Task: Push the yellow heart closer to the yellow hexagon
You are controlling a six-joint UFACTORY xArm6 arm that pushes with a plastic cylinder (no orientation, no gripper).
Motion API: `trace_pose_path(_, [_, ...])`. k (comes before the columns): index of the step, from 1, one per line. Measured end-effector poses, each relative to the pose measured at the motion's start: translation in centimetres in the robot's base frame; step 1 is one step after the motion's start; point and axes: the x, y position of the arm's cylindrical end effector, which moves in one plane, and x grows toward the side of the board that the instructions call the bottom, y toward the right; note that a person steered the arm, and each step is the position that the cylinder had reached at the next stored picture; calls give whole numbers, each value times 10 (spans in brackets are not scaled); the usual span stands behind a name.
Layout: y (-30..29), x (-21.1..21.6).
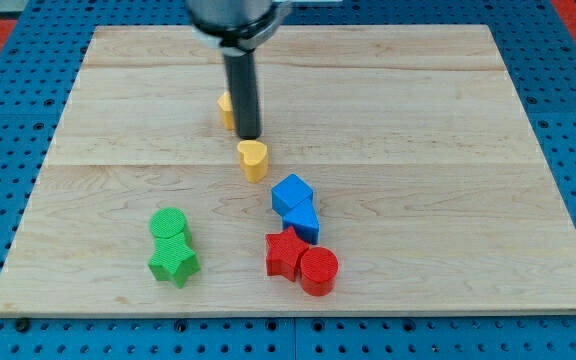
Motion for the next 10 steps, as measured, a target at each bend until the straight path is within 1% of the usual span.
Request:
trace_pose_path(1, [-31, -37])
trace_pose_path(2, [-84, -53])
trace_pose_path(3, [-169, -68])
trace_pose_path(4, [-132, -67])
trace_pose_path(5, [-1, -45])
trace_pose_path(6, [81, 14])
trace_pose_path(7, [35, 55])
trace_pose_path(9, [-116, 64])
trace_pose_path(10, [-137, 72])
